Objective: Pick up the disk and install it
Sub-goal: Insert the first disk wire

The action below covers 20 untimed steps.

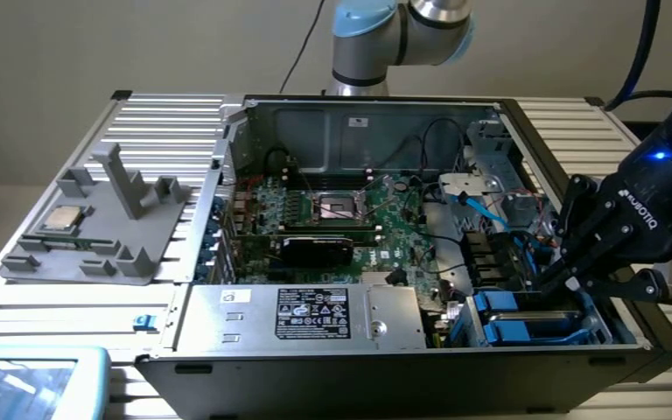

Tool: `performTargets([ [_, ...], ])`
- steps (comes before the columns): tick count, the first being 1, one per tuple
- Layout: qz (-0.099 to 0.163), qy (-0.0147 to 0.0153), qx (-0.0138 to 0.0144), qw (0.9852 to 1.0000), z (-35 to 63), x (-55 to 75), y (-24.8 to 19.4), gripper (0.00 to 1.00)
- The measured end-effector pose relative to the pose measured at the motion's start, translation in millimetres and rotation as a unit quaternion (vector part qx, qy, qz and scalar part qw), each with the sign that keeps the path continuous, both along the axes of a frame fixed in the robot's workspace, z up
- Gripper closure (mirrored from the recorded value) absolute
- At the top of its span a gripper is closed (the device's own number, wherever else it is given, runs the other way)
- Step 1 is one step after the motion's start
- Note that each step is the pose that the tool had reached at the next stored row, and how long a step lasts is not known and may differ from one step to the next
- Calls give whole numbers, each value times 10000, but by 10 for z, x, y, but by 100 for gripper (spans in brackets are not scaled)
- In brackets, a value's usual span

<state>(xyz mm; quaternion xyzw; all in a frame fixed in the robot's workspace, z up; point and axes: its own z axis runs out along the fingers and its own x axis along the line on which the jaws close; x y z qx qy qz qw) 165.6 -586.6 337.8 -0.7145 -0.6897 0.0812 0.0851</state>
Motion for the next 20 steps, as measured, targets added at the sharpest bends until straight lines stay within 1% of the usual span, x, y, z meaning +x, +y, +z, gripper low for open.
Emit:
performTargets([
  [13, -25, 0, -3, 10000, -21, -15, 11, 84],
  [20, -141, 0, -14, 9999, -27, -17, 11, 84],
])
